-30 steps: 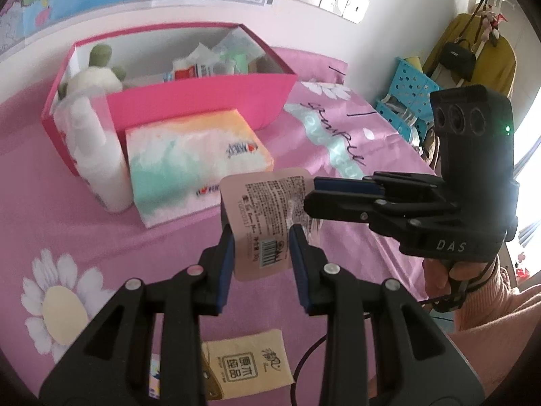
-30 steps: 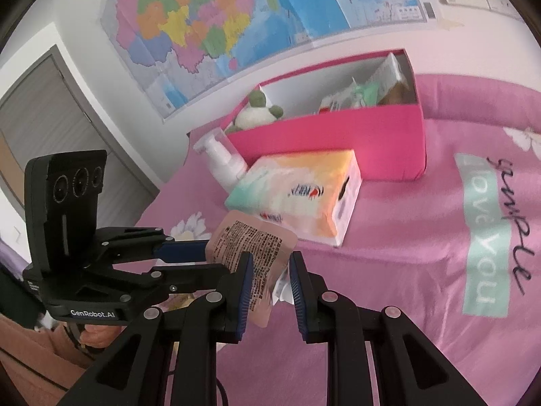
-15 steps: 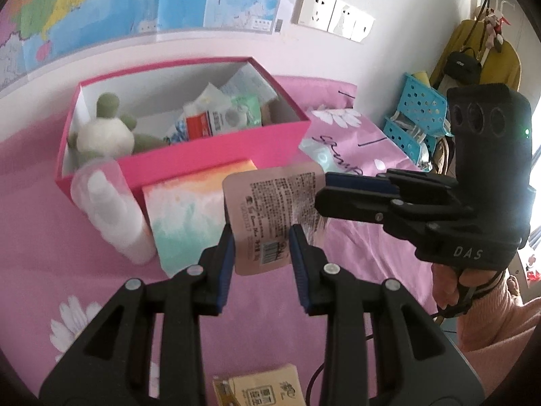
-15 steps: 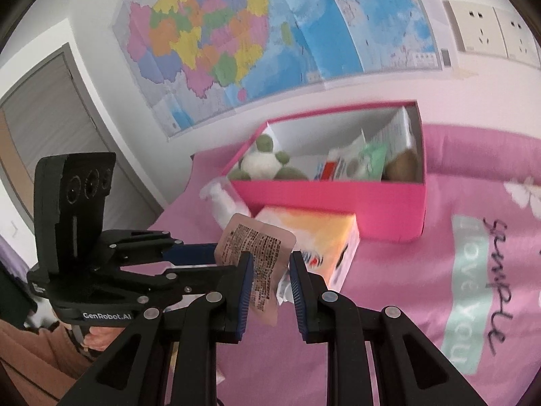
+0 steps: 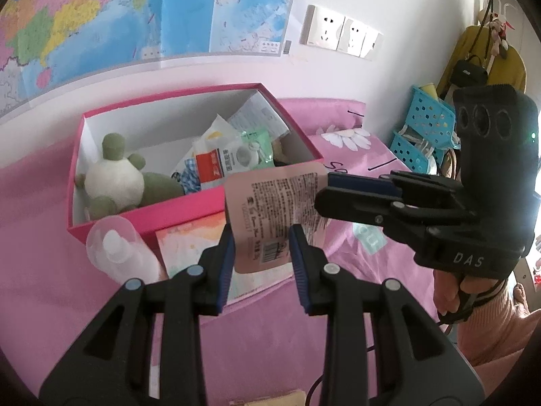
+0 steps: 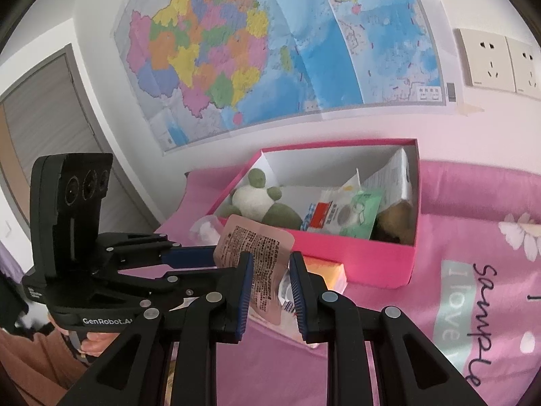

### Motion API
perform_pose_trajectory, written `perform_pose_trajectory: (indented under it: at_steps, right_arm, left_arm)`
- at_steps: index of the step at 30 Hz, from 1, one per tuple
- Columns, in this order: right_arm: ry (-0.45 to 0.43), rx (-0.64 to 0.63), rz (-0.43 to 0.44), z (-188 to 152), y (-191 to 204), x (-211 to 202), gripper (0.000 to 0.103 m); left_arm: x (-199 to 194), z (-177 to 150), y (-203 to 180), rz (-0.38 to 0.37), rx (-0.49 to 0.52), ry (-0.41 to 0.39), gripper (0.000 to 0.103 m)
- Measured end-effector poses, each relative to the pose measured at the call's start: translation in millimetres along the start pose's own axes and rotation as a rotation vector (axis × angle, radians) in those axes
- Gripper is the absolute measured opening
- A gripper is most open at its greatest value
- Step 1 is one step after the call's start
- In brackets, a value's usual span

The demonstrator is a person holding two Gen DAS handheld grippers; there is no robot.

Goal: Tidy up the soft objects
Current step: 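Carry the beige pouch into the pink box and open the right gripper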

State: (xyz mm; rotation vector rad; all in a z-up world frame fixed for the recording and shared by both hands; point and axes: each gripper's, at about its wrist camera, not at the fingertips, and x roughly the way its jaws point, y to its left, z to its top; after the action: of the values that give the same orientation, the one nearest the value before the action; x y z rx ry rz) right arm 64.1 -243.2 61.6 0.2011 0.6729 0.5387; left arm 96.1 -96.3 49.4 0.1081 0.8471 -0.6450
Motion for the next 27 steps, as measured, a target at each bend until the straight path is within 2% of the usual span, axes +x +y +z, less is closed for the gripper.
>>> perform_pose_trajectory:
  at_steps: [12,27]
  right_arm:
    - [-0.004,-0.013,-0.015,14.9,-6.3,8.1,0.022]
    - [-0.016,-0.027,-0.033,45.2,-16.7,33.0,0.022]
  left_arm:
    - [6.3,14.1,7.0,0.019,-0.014,-0.013,0.034]
    - [17.7,50.0,26.7,0.051,-0.038,0.001,0.034]
